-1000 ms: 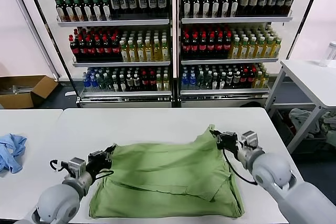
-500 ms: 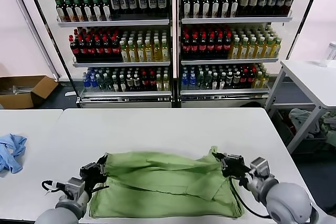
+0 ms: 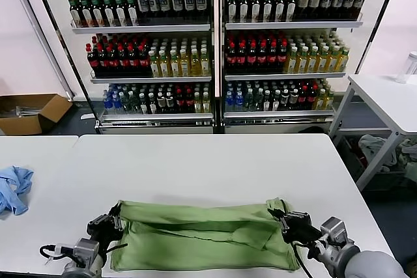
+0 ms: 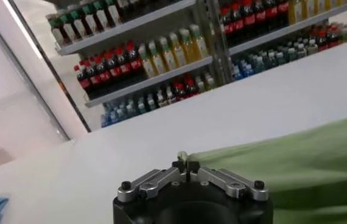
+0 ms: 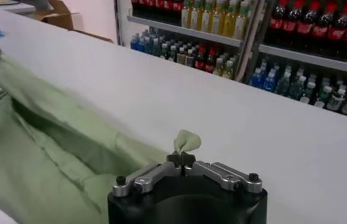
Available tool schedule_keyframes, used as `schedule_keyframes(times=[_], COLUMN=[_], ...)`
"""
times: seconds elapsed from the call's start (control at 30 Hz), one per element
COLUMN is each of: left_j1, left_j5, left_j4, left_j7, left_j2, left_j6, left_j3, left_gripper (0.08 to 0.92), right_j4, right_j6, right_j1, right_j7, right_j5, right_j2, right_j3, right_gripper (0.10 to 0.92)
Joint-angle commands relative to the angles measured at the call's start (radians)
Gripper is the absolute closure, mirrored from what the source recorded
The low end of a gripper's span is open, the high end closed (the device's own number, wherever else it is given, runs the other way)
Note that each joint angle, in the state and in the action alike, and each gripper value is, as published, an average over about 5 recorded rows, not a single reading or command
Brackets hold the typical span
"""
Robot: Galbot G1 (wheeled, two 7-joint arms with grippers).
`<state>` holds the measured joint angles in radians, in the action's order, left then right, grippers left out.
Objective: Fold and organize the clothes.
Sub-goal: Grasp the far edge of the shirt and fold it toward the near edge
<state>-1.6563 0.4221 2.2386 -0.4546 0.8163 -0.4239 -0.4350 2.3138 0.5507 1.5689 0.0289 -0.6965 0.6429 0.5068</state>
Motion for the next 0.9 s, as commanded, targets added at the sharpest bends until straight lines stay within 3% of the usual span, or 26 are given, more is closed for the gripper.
schedule_keyframes(times=[0.03, 0.37, 0.67, 0.9], left_j1=[-0.083, -0.117, -0.078, -0.08], left_j5=[-0.041, -0.078, -0.085, -0.106], left_j4=[-0.003, -0.041, -0.063, -0.029], left_j7=[-0.03, -0.058, -0.063, -0.055], left_j2=[0.006, 0.022, 0.03, 0.019], left_j6=[0.012, 0.043, 0.052, 0.048], left_j3=[0.009, 0.043, 0.054, 0.04], left_gripper=[0.919, 0.919, 0.919, 0.864], right_j4=[0.046, 0.044, -0.001, -0.007], right_j6=[-0.001, -0.005, -0.041, -0.071], right_j1=[0.16, 0.199, 0.185, 0.163], right_j7=[-0.003, 0.014, 0.168, 0.347], right_j5=[0.016, 0.035, 0.033, 0.005], right_j2=[0.001, 0.033, 0.101, 0.162], right_j3=[0.105, 0.082, -0.002, -0.049], right_gripper=[0.918, 0.918, 0.912, 0.739])
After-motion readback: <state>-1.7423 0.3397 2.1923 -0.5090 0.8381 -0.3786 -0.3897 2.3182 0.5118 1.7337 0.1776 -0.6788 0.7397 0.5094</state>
